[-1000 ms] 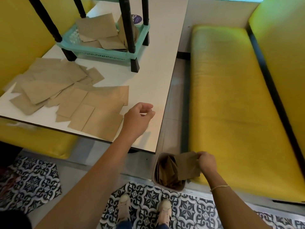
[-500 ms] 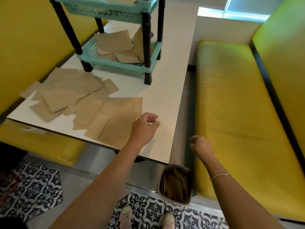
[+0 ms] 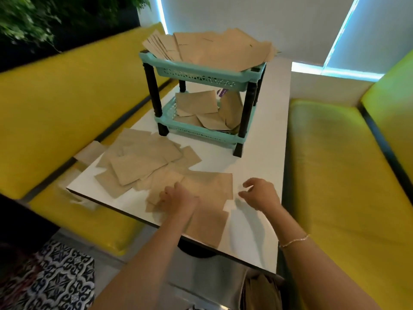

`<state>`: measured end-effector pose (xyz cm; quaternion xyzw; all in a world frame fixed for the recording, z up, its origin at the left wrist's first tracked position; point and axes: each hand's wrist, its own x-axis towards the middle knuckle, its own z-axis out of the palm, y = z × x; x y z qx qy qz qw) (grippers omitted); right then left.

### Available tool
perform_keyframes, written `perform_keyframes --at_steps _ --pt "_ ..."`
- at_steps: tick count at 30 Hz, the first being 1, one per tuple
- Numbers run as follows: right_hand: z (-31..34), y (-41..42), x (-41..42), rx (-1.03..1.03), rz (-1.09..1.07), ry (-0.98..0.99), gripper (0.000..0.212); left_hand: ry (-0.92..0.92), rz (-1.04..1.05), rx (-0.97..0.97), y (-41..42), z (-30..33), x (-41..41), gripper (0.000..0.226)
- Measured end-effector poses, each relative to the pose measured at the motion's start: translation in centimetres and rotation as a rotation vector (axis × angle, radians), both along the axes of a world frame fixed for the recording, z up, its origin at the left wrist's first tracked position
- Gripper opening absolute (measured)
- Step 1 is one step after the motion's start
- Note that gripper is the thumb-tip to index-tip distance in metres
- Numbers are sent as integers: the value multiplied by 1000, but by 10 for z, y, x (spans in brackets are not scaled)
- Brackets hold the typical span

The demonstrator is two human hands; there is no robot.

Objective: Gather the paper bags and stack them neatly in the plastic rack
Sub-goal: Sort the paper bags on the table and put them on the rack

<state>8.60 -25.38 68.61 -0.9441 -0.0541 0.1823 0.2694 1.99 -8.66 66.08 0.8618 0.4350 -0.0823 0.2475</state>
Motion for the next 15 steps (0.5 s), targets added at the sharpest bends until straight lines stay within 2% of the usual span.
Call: perform_keyframes --at_steps 4,6,8,12,15 --pt "-13 35 -22 -236 278 140 72 -78 24 35 25 -4 -2 51" --pt "-16 47 -35 -332 310 141 85 -112 42 66 36 -5 -3 52" --pt "-19 54 -40 -398 301 152 93 -71 11 112 46 -9 -2 60" --pt "-19 58 -36 -469 269 226 90 -17 4 118 64 -13 0 77" --pt "-16 57 -33 -448 233 262 74 -3 23 51 71 -14 2 85"
